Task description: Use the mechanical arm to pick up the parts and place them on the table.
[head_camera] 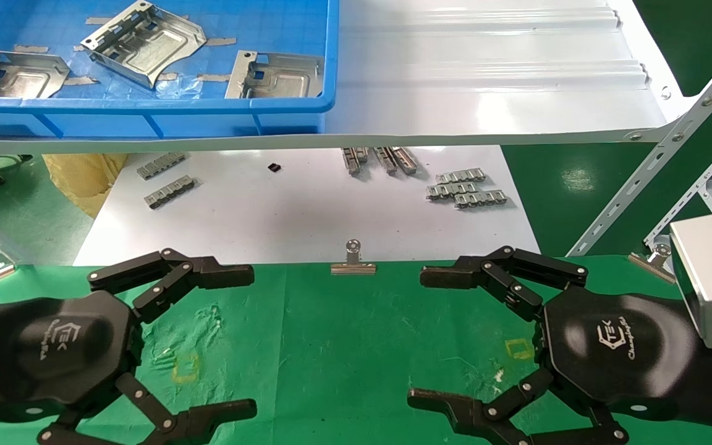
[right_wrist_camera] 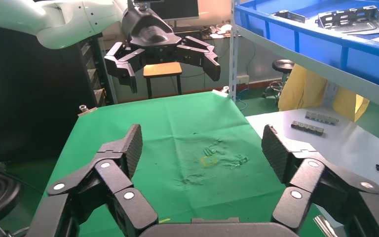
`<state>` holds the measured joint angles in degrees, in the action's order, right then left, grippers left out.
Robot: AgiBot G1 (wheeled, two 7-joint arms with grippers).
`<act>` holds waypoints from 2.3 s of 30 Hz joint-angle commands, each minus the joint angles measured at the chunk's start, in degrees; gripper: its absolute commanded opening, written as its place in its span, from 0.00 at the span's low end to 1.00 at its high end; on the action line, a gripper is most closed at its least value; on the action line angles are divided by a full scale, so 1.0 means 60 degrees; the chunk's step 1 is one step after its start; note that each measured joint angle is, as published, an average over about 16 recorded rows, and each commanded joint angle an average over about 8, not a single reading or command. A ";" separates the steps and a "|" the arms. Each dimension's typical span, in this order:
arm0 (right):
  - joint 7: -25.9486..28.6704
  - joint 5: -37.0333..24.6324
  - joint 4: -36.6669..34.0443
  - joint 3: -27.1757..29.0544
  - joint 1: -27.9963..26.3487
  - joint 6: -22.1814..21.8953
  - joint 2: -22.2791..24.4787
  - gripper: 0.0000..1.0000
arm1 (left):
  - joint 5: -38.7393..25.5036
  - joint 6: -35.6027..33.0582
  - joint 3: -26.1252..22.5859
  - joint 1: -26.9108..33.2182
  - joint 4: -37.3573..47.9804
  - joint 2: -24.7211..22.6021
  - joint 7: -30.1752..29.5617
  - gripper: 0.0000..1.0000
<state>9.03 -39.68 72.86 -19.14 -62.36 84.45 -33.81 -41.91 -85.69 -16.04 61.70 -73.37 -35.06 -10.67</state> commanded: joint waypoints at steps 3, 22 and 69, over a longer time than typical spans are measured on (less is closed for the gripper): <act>0.0000 0.0000 0.0000 0.0000 0.0000 0.0000 0.0000 0.00 | 0.0000 0.0000 0.0000 0.0000 0.0000 0.0000 0.0000 1.00; 0.0000 0.0000 0.0000 0.0000 0.0000 0.0000 0.0000 0.00 | 0.0001 0.0000 0.0000 -0.0003 -0.0004 0.0001 -0.0002 1.00; -0.0005 0.0005 -0.0004 -0.0009 -0.0004 0.0000 0.0002 1.00 | -0.6615 0.5447 -0.2578 0.9724 1.1989 -0.3996 0.1264 0.00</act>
<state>9.00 -39.65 72.84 -19.19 -62.38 84.45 -33.80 -81.61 -53.16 -31.52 119.98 -1.69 -59.11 -3.09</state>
